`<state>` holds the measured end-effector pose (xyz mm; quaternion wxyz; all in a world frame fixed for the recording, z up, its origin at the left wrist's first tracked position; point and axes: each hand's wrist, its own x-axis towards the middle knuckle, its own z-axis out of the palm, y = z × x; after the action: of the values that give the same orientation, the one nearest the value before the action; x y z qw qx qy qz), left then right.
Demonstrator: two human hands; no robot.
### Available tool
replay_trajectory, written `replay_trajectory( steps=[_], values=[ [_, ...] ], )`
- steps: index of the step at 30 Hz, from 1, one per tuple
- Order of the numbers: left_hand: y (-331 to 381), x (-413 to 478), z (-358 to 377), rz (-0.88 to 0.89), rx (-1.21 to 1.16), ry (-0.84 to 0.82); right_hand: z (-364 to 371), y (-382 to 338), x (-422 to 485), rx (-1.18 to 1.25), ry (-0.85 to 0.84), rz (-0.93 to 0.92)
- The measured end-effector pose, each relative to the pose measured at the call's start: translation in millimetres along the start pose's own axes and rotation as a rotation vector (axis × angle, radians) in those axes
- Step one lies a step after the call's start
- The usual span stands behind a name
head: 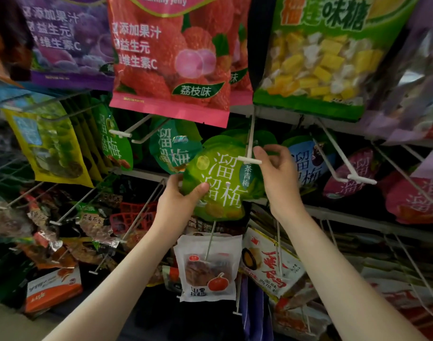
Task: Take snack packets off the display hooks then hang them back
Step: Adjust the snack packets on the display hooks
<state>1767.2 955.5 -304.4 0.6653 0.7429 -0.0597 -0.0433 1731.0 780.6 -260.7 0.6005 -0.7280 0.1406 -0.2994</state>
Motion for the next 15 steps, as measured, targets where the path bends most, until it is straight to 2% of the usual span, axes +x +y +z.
replay_trajectory(
  steps=[3,5,7,9,13,15],
  values=[
    [4.6,-2.5,17.6,0.151,0.162,0.166,0.5,10.3,2.3,-0.17,0.013,-0.04],
    [5.0,-4.5,32.1,0.342,0.287,0.268,1.1,16.2,5.9,-0.224,0.056,-0.056],
    [1.0,-2.9,46.4,0.578,0.537,0.354,-0.1,19.7,10.7,-0.269,0.103,-0.062],
    [-2.5,0.8,59.0,0.719,0.713,0.274,-4.5,21.8,13.9,-0.328,0.11,-0.059],
    [-5.8,-3.4,85.5,0.651,0.848,-0.096,-35.1,25.5,-1.7,-0.342,-0.001,-0.108],
    [-6.8,-13.1,99.8,0.656,0.86,-0.097,-67.3,32.5,-13.8,-0.384,-0.055,-0.144]
  ],
)
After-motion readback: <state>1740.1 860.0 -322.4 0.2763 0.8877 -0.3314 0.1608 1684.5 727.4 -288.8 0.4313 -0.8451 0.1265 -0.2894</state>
